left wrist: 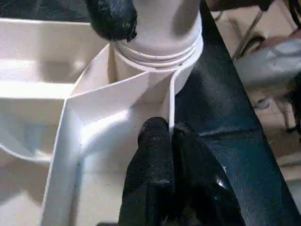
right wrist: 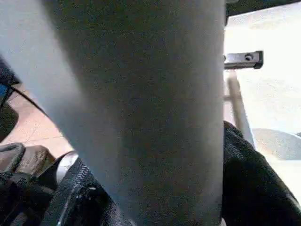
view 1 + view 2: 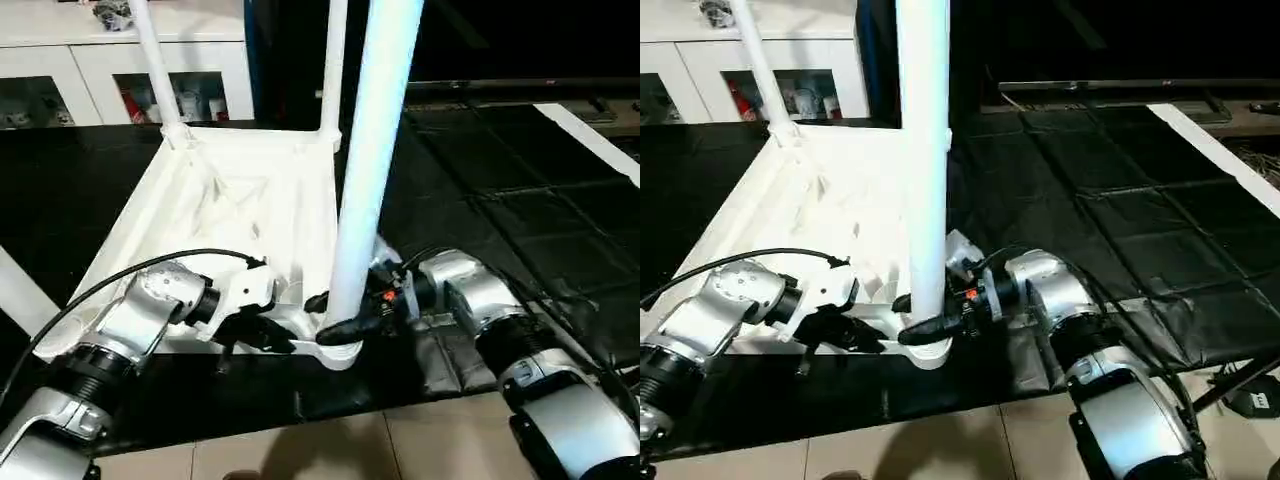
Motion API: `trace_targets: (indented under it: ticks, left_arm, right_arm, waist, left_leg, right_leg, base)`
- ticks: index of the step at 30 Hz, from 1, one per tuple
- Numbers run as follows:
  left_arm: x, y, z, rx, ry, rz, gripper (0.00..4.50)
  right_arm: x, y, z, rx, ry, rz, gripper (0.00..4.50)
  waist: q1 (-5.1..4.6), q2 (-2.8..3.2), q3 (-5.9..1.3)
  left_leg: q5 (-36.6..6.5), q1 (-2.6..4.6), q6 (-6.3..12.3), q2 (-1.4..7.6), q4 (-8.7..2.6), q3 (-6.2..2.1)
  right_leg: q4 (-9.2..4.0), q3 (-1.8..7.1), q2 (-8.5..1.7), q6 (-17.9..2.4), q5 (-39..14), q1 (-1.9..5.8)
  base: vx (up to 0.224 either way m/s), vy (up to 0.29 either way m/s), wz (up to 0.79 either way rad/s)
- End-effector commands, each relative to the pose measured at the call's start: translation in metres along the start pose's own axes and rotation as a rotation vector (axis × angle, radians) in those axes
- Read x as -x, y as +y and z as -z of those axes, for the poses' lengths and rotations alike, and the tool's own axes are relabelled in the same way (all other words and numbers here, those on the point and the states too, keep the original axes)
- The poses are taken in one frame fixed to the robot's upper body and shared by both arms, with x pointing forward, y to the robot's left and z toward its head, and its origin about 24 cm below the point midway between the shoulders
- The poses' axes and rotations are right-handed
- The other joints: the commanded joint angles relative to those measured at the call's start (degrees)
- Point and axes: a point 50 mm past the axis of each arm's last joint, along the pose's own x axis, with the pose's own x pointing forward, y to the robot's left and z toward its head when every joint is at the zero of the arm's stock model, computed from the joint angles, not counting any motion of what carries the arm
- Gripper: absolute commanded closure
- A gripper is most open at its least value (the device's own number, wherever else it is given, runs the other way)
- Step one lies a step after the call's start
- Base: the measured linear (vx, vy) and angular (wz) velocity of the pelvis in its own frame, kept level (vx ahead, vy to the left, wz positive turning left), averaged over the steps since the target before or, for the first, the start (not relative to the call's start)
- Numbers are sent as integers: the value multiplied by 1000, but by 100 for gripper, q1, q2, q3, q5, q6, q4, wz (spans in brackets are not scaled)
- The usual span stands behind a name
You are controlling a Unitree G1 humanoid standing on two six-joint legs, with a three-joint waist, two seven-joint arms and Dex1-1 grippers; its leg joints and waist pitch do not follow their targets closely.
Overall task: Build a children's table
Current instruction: Rotate leg to tighten
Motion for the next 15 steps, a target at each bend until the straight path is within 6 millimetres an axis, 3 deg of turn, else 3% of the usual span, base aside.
trace_targets:
  ticks: [1, 2, 3, 4, 6, 8, 9, 11, 15]
  left_arm:
    - [0, 6, -3, 29, -8, -47, 450]
    - [2, 11, -4, 51, -22, -103, 450]
    - [2, 11, -4, 51, -22, -103, 450]
    - [5, 19, -4, 80, -36, -202, 450]
    - [6, 22, -5, 99, -40, -245, 450]
    - [7, 26, -5, 124, -46, -299, 450]
    - [7, 28, -7, 151, -56, -342, 450]
    - [5, 32, -9, 175, -68, -395, 450]
    - [-3, 37, -16, 218, -97, -462, 450]
  right_arm:
    - [-1, -1, -3, -5, -53, 12, 219]
    - [0, -6, -2, -8, -72, 101, 219]
    - [0, -6, -2, -8, -72, 101, 221]
    - [1, -14, 0, -7, -95, 267, 221]
    - [1, -19, 1, -17, -109, 363, 226]
    - [1, -24, 4, -41, -121, 468, 234]
    - [0, -28, 6, -57, -128, 541, 236]
    - [-3, -30, 7, -71, -136, 603, 237]
    - [-12, -34, 7, -91, -156, 682, 242]
  waist:
    - [-52, 6, -380]
    - [-56, 27, -375]
    - [-75, 7, -365]
    - [-91, 1, -358]
    - [-102, -7, -354]
    - [-154, 2, -348]
    - [-239, 3, -355]
    - [-315, 1, -360]
    - [-355, 0, -385]
  left_leg:
    - [-1068, 20, 117, 68, -378, 32]
    - [-1082, 27, 91, 70, -383, 28]
    - [-1132, 22, 53, 51, -383, 29]
    - [-1175, 21, 18, 48, -387, 30]
    - [-1219, 32, -29, 27, -394, 13]
    - [-1196, -1, -68, 28, -410, -3]
    - [-1168, -30, -109, 15, -417, -21]
    - [-1118, -26, -91, 11, -404, -12]
    - [-910, -30, 39, -1, -367, 15]
  right_leg:
    - [-412, 269, -421, -1153, -1307, 287]
    - [-417, 271, -424, -1130, -1390, 275]
    - [-438, 270, -417, -1078, -1533, 281]
    - [-455, 275, -426, -1005, -1730, 272]
    - [-485, 268, -429, -884, -2018, 280]
    - [-471, 261, -426, -865, -2027, 291]
    - [-472, 251, -429, -828, -2030, 321]
    - [-466, 258, -414, -882, -1856, 309]
    - [-435, 270, -393, -1059, -1335, 321]
  base:
    - [0, 0, 0]
    - [0, 0, 0]
    - [0, 0, 0]
    - [0, 0, 0]
    - [0, 0, 0]
    - [0, 0, 0]
    - [0, 0, 0]
    - [0, 0, 0]
    - [0, 0, 0]
